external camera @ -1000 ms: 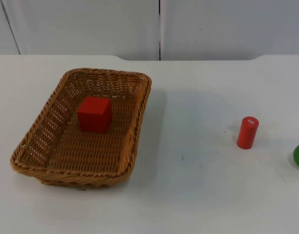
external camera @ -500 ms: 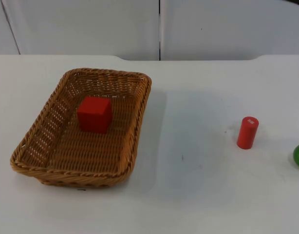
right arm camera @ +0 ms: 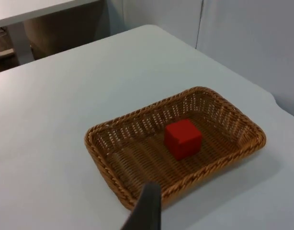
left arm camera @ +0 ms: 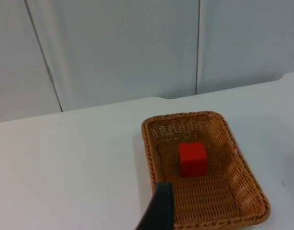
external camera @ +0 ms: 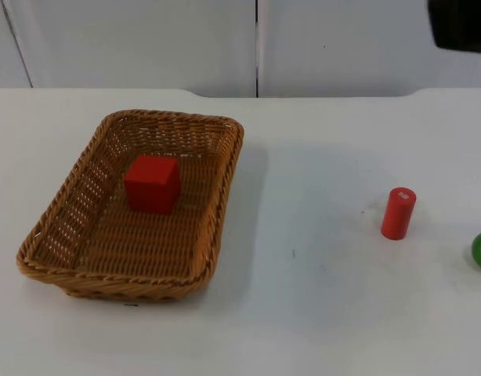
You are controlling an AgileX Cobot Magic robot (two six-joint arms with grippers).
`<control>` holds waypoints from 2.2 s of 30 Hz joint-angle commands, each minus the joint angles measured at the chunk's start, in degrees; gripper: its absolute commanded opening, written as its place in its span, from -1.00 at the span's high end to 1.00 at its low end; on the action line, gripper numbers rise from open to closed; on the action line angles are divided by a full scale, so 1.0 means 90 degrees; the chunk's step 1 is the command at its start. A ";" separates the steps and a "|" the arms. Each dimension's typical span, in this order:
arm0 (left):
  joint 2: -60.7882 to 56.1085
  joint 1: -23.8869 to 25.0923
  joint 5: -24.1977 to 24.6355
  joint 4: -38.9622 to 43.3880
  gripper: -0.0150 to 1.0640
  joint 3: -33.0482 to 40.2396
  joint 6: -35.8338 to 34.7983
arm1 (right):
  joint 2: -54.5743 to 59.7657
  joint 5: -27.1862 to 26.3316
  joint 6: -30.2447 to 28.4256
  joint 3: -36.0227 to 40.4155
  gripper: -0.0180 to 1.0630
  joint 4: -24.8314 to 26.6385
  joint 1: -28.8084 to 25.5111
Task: Pick up the basket with the left hand and place the object to the left of the red cylinder into the basket with the right hand.
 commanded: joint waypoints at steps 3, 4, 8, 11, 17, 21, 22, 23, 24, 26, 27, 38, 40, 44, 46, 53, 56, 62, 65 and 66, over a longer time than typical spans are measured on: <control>-0.0291 -0.0026 0.0097 0.0118 -0.43 0.0019 -0.0262 | -0.0394 -0.0028 0.0027 0.0281 -0.48 -0.0016 -0.0022; -0.0353 -0.0026 0.0156 0.0142 -0.43 0.0019 -0.0291 | -0.0574 -0.0028 0.0027 0.0378 -0.48 -0.0016 -0.0022; -0.0416 -0.0026 0.0457 0.0419 -0.43 0.0033 -0.0291 | -0.1244 0.0003 0.0027 0.0705 -0.48 -0.0016 -0.0022; -0.0416 -0.0026 0.0441 0.0446 -0.43 0.0186 -0.0291 | -0.1586 0.0105 0.0027 0.0793 -0.48 -0.0016 -0.0022; -0.0416 -0.0026 0.0235 0.0416 -0.43 0.1101 -0.0351 | -0.2372 0.0824 0.0027 0.0866 -0.48 -0.0016 -0.0022; -0.0416 -0.0026 0.0024 0.0536 -0.43 0.1691 -0.0396 | -0.2882 0.1426 0.0042 0.0866 -0.48 -0.0032 -0.0022; -0.0416 -0.0026 0.0024 0.0536 -0.43 0.1691 -0.0396 | -0.2882 0.1426 0.0042 0.0866 -0.48 -0.0032 -0.0022; -0.0416 -0.0026 0.0040 0.0599 -0.43 0.1709 -0.0457 | -0.3016 0.1549 0.0167 0.0866 -0.48 -0.0032 -0.0022; -0.0428 -0.0026 0.0040 0.0599 -0.43 0.1709 -0.0457 | -0.3116 0.1654 0.0206 0.0866 -0.48 -0.0065 -0.0022; -0.0443 -0.0026 0.0040 0.0599 -0.43 0.1709 -0.0457 | -0.3368 0.1959 0.0326 0.0866 -0.48 -0.0158 -0.0022; -0.0456 -0.0026 0.0040 0.0599 -0.43 0.1709 -0.0457 | -0.3474 0.2119 0.0443 0.0866 -0.48 -0.0296 -0.0022; -0.0488 -0.0026 0.0040 0.0587 -0.43 0.1709 -0.0457 | -0.4758 0.3390 0.1826 0.0866 -0.48 -0.1777 -0.0022; -0.0488 -0.0026 0.0040 0.0587 -0.43 0.1709 -0.0457 | -0.4883 0.3481 0.1826 0.0866 -0.48 -0.1794 -0.0022; -0.0488 -0.0026 0.0040 0.0587 -0.43 0.1709 -0.0457 | -0.5290 0.3921 0.1826 0.0866 -0.48 -0.1860 -0.0022; -0.0488 -0.0026 0.0040 0.0587 -0.45 0.1709 -0.0470 | -0.5467 0.4137 0.1826 0.0866 -0.48 -0.1860 -0.0022; -0.0488 -0.0026 0.0028 0.0799 -0.78 0.1719 -0.0836 | -0.5852 0.4428 0.1909 0.0866 -0.48 -0.1871 -0.0022; -0.0488 -0.0026 0.0028 0.0870 -0.85 0.1719 -0.0942 | -0.5852 0.4631 0.1998 0.0880 -0.48 -0.1930 -0.0022; -0.0488 -0.0026 0.0028 0.0883 -0.88 0.1719 -0.0956 | -0.5852 0.4675 0.2042 0.1223 -0.48 -0.1949 -0.0022; -0.0488 -0.0026 0.0015 0.0935 -0.88 0.1719 -0.1036 | -0.5852 0.4676 0.2188 0.1223 -0.48 -0.2048 -0.0022; -0.0488 -0.0026 0.0015 0.1018 -0.88 0.1719 -0.1148 | -0.5852 0.4676 0.2229 0.1223 -0.48 -0.2072 -0.0022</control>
